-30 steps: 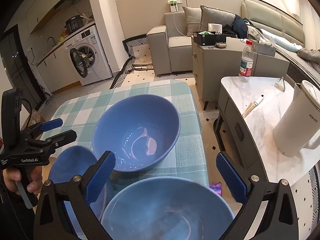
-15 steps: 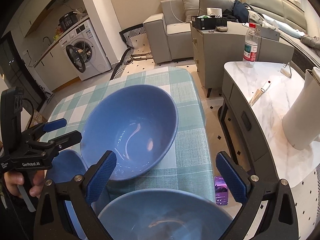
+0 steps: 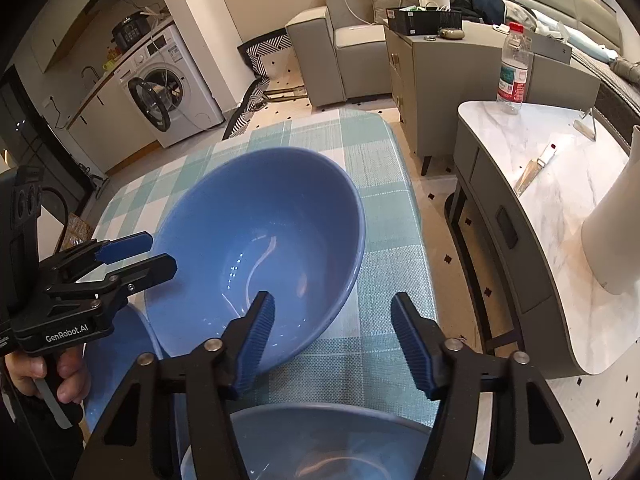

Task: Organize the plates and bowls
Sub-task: 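Close the right tool on the blue bowl's rim, then lift the blue bowl with the right tool and carry it toward another blue bowl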

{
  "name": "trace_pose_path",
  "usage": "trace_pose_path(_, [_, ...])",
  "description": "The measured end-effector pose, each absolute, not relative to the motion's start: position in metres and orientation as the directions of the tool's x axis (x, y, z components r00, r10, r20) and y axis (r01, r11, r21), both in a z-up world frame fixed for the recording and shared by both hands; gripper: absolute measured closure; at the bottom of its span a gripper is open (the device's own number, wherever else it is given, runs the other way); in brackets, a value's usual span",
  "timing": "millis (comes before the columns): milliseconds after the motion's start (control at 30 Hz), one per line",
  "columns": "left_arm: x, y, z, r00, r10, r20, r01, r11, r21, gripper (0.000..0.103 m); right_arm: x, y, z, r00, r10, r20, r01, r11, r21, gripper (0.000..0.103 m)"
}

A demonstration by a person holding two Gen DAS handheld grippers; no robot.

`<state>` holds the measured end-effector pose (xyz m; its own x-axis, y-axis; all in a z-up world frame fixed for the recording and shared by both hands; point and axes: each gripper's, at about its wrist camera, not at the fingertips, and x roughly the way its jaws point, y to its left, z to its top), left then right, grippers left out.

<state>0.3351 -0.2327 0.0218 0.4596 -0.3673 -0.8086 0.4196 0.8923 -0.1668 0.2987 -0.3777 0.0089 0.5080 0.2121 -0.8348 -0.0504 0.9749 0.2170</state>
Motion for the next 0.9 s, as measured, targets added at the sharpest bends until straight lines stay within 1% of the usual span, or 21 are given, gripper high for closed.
trace_pose_path(67, [0.336, -0.235, 0.02, 0.452, -0.36, -0.816, 0.424, 0.892, -0.159, 0.049, 0.3, -0.375, 0.006, 0.497, 0.232, -0.836, -0.066, 0.971, 0.23, 0.049])
trace_pose_path(133, [0.338, -0.236, 0.018, 0.44, -0.352, -0.826, 0.422, 0.893, -0.156, 0.056, 0.301, -0.373, 0.005, 0.49, 0.241, -0.837, -0.078, 0.969, 0.234, 0.05])
trace_pose_path(200, [0.338, -0.238, 0.016, 0.428, -0.349, -0.834, 0.425, 0.892, -0.155, 0.061, 0.301, -0.371, 0.004, 0.487, 0.255, -0.835, -0.089, 0.966, 0.243, 0.05])
trace_pose_path(400, [0.335, -0.245, 0.016, 0.42, -0.349, -0.838, 0.457, 0.879, -0.137, 0.068, 0.302, -0.369, 0.003, 0.498, 0.25, -0.83, -0.097, 0.967, 0.233, 0.055])
trace_pose_path(433, [0.335, -0.246, 0.015, 0.419, -0.349, -0.839, 0.46, 0.877, -0.135, 0.07, 0.302, -0.369, 0.003, 0.501, 0.246, -0.83, -0.097, 0.969, 0.229, 0.061])
trace_pose_path(467, [0.336, -0.248, 0.015, 0.418, -0.349, -0.838, 0.465, 0.875, -0.133, 0.071, 0.302, -0.369, 0.004, 0.504, 0.241, -0.829, -0.098, 0.97, 0.223, 0.064])
trace_pose_path(567, [0.336, -0.25, 0.015, 0.415, -0.349, -0.84, 0.472, 0.872, -0.129, 0.073, 0.301, -0.367, 0.004, 0.512, 0.231, -0.827, -0.102, 0.973, 0.209, 0.069])
trace_pose_path(900, [0.335, -0.253, 0.014, 0.417, -0.349, -0.839, 0.479, 0.869, -0.123, 0.074, 0.299, -0.367, 0.006, 0.522, 0.226, -0.822, -0.098, 0.974, 0.206, 0.07])
